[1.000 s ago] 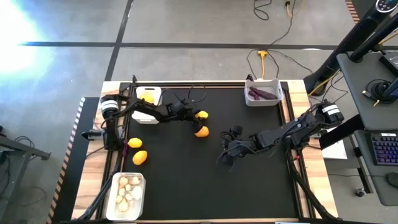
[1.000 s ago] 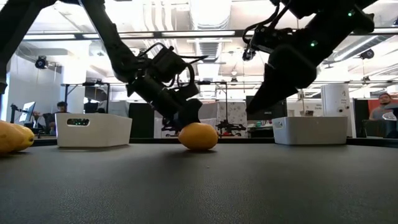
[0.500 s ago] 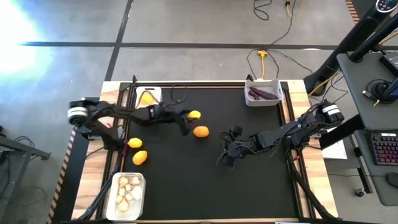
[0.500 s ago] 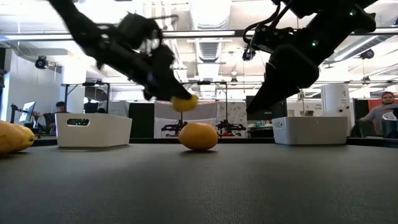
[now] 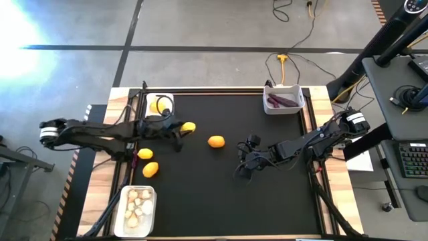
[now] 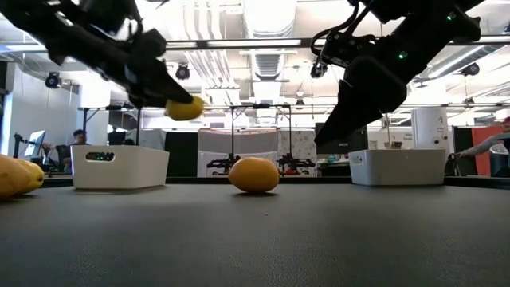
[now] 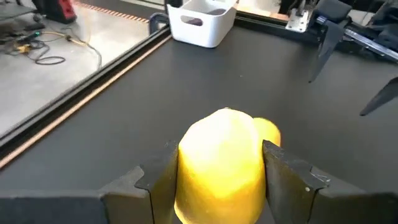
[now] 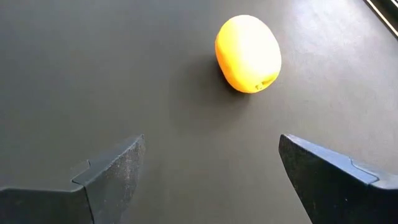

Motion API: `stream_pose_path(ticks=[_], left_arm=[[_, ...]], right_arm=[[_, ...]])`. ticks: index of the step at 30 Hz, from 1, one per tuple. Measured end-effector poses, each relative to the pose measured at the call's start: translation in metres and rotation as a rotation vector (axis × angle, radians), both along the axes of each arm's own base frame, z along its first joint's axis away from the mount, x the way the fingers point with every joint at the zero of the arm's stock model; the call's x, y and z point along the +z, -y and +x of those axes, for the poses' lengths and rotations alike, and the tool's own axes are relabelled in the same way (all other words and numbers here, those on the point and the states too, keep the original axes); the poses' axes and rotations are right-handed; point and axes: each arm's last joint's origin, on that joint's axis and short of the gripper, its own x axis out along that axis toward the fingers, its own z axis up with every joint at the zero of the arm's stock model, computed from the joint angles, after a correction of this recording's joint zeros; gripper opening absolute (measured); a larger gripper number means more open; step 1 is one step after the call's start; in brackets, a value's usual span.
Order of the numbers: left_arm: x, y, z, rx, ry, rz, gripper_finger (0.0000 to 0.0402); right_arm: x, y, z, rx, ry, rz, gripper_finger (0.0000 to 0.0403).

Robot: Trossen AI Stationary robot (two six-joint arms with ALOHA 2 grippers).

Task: Sort produce into baskets
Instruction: Put the lemon into the top white bin

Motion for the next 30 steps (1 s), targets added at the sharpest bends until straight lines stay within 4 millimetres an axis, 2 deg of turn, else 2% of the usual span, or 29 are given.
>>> stream_pose_path(ticks=[7, 15, 21, 30], left_arm=[[0.022, 0.004, -0.027, 0.111, -0.077, 0.016, 0.0177], [0.039, 0.006, -0.05, 0.168, -0.001, 0.005, 0.0177], [0.038, 0.007, -0.067, 0.222, -0.001, -0.021, 0.0177], [0.038, 0.008, -0.072, 0.25, 0.004, -0.022, 0.0177]], right_arm=[[0.0, 0.0, 0.0, 0.0, 0.006, 0.001, 0.0364], [0.0, 0.0, 0.0, 0.0, 0.006, 0.001, 0.0364], [0.0, 0.0, 0.0, 0.0, 0.006, 0.001, 0.0364], [0.0, 0.0, 0.0, 0.0, 0.006, 0.001, 0.0364]])
